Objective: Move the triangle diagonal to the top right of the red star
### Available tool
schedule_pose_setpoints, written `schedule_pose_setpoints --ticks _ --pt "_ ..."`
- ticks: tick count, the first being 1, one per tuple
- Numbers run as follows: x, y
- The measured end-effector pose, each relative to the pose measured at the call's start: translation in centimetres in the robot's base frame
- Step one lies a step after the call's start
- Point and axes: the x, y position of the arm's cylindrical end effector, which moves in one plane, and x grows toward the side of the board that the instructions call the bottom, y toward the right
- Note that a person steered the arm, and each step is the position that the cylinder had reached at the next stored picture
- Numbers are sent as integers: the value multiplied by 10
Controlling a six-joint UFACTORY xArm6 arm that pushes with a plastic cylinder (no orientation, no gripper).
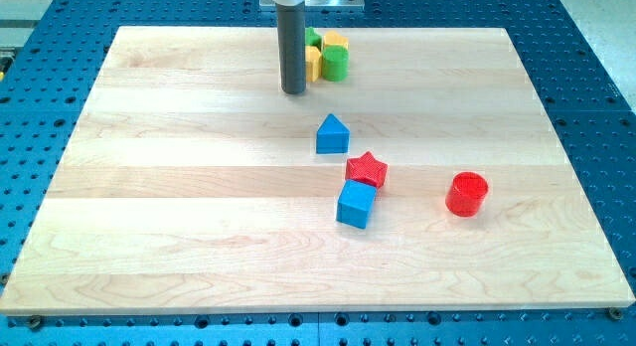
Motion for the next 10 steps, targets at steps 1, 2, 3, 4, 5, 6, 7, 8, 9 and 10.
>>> schedule_pose_setpoints --ticks 1,2,3,4,5,6,7,8,9,10 --pt "9 0" --pt "15 0" --pt "38 22" --pt "59 42" --pt "63 -24" --pt "109 -6" --pt "101 77" --pt "94 118" --pt "64 104" --pt "64 178"
